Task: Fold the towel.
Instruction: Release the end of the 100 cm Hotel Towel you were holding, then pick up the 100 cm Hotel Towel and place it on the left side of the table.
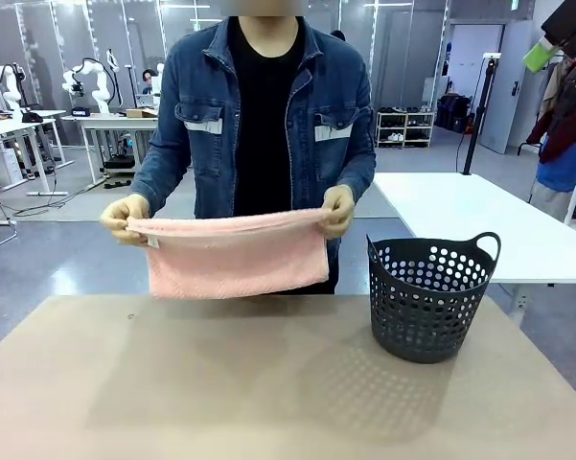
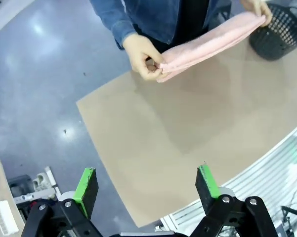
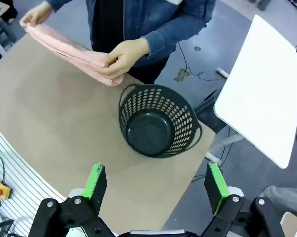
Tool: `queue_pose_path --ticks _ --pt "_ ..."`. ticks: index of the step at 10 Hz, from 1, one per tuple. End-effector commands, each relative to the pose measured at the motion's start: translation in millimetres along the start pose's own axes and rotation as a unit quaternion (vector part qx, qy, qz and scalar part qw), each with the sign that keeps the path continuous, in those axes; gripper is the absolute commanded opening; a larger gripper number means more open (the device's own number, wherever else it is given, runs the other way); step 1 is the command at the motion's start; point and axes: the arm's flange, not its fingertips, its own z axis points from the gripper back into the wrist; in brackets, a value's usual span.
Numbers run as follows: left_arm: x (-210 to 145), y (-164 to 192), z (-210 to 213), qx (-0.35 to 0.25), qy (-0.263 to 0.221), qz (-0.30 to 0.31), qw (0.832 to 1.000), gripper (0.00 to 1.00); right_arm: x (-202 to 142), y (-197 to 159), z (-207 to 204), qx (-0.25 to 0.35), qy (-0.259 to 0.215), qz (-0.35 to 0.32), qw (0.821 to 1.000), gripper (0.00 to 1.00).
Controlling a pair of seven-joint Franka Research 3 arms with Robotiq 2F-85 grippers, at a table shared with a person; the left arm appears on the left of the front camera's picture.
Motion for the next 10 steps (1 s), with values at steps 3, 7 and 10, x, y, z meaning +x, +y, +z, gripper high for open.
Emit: queue_pose_path --ticks 3,7,10 --pt "0.0 0.0 0.0 0.0 0.0 0.0 1.0 1.0 0.0 0.0 0.0 0.0 0.0 0.0 1.0 1.0" --pt "0.0 0.0 0.0 0.0 0.0 0.0 1.0 1.0 0.0 0.0 0.0 0.0 0.0 0.0 1.0 1.0" --pt "0.0 0.0 0.0 0.0 0.0 0.0 1.0 1.0 0.0 0.0 0.0 0.0 0.0 0.0 1.0 1.0"
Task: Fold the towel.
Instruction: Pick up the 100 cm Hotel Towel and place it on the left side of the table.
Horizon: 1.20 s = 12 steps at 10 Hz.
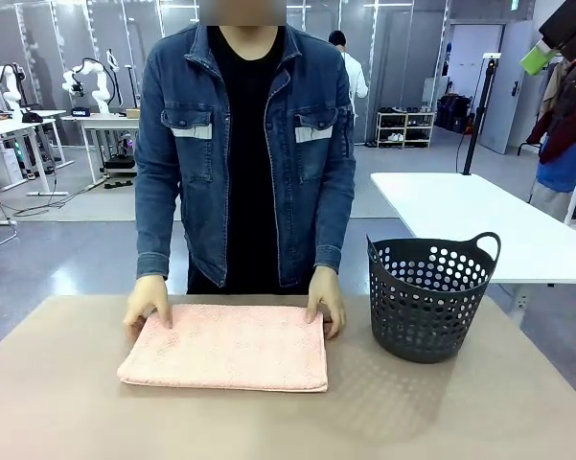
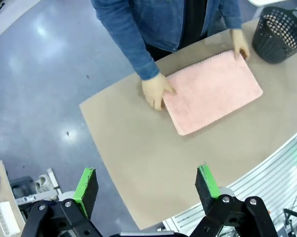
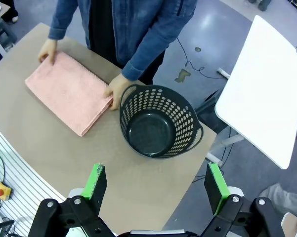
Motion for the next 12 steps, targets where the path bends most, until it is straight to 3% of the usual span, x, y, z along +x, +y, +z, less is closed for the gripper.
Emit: queue_pose_path --ticks 1,12 --pt "-0.7 -0.8 1.5 -0.006 0.004 0.002 1.0 1.0 -0.3 -0.3 0.5 -0.001 0.001 -0.001 1.0 1.0" --pt "-0.7 -0.8 1.5 -0.006 0.004 0.002 1.0 1.0 -0.3 -0.3 0.5 -0.001 0.001 -0.001 1.0 1.0"
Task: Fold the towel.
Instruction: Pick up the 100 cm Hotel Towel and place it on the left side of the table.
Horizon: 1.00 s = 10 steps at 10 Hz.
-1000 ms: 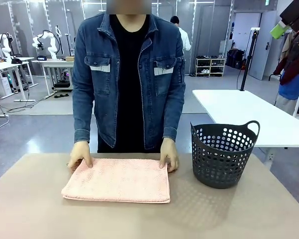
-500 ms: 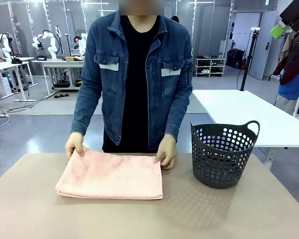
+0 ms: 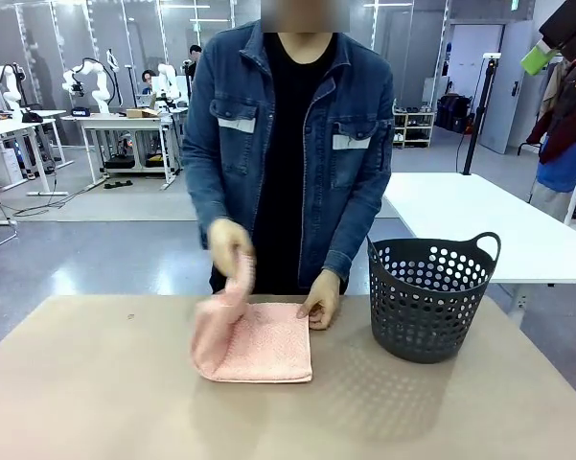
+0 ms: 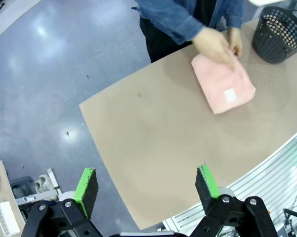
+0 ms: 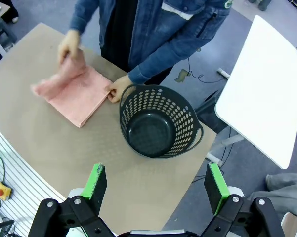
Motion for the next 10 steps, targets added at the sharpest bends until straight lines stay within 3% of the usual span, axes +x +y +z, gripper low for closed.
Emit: queue_pose_path --ticks 1,10 --pt "-0.7 -0.8 1.5 -0.006 0.004 0.002 1.0 1.0 -0.3 -0.2 0.5 -0.001 0.001 -0.001 1.0 1.0" --pt "-0.7 -0.8 1.5 -0.006 0.004 0.002 1.0 1.0 -0.3 -0.2 0.5 -0.001 0.001 -0.001 1.0 1.0"
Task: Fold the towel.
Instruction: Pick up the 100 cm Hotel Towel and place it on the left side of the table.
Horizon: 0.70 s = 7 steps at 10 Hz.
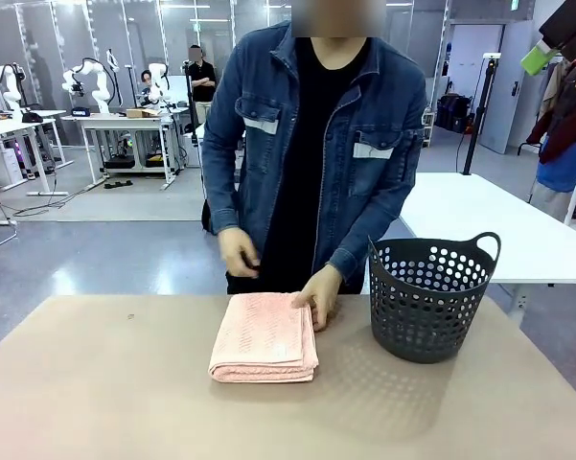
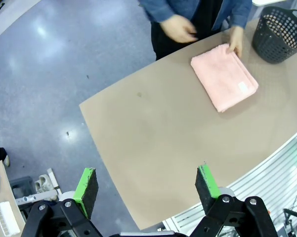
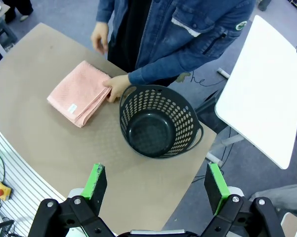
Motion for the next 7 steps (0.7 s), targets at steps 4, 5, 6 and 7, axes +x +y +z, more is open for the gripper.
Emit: queue_pose_path --ticks 4,5,6,7 --pt "-0.7 -0.7 1.5 -0.006 0.004 0.002 1.0 1.0 -0.3 -0.2 0.5 -0.001 0.001 -0.001 1.0 1.0" --pt "-0.7 -0.7 1.5 -0.006 0.004 0.002 1.0 1.0 -0.3 -0.2 0.5 -0.001 0.001 -0.001 1.0 1.0" --pt "-0.7 -0.7 1.5 -0.006 0.004 0.002 1.0 1.0 -0.3 -0.2 0.5 -0.001 0.001 -0.001 1.0 1.0" --pt "-0.7 -0.7 1.5 -0.006 0.004 0.002 1.0 1.0 -0.3 -0.2 0.5 -0.001 0.001 -0.001 1.0 1.0"
